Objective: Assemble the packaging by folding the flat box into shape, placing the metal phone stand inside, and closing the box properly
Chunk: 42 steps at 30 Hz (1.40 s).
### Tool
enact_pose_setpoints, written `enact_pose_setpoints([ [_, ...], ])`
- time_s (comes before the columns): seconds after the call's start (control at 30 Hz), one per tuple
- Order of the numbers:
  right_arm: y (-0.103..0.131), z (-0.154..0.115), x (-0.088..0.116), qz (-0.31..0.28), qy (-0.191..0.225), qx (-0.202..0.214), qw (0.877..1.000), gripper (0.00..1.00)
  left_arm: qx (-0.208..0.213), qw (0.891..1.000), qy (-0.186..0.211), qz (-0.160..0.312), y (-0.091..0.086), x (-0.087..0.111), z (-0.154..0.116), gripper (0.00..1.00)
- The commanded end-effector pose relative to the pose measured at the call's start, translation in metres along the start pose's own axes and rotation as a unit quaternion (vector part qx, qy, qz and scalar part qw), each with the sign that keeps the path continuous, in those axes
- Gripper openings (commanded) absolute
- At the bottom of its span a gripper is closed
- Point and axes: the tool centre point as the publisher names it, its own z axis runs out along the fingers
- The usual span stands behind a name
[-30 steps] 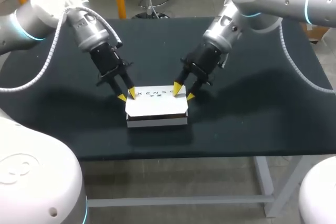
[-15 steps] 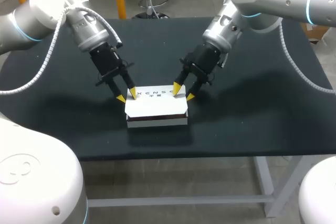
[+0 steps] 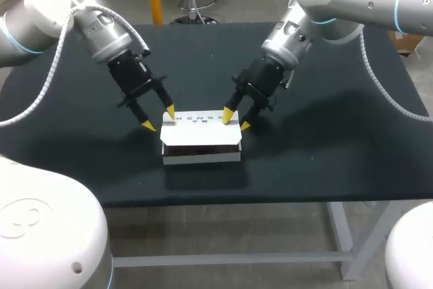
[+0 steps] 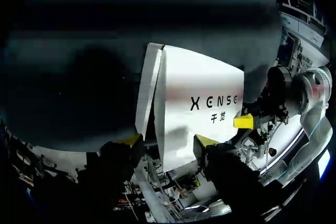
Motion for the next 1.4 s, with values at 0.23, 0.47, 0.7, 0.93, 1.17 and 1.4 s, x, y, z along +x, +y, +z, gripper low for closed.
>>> enact_pose_setpoints([
  [0.23, 0.007, 0.000, 0.000, 0.000, 0.000, 0.006, 1.000, 0.46, 0.038, 0.998, -0.007, 0.040, 0.015, 0.002, -0.011, 0.93],
  [0.47, 0.008, 0.000, -0.001, 0.003, -0.002, 0.006, 1.000, 0.45, 0.059, 0.995, -0.011, 0.076, 0.023, 0.005, -0.021, 1.00],
  [0.7, 0.007, 0.000, 0.000, 0.005, -0.003, 0.005, 1.000, 0.45, 0.087, 0.989, -0.028, 0.120, 0.034, 0.012, -0.028, 1.00],
  [0.93, 0.007, 0.000, 0.000, 0.004, -0.003, 0.005, 1.000, 0.46, 0.123, 0.974, -0.062, 0.178, 0.044, 0.023, -0.035, 1.00],
  [1.17, 0.007, 0.000, 0.000, 0.004, -0.003, 0.005, 1.000, 0.46, 0.129, 0.935, -0.123, 0.307, 0.051, 0.034, -0.039, 1.00],
  [1.4, 0.007, 0.000, 0.000, 0.004, -0.003, 0.005, 1.000, 0.46, 0.083, 0.862, -0.158, 0.475, 0.056, 0.038, -0.048, 1.00],
])
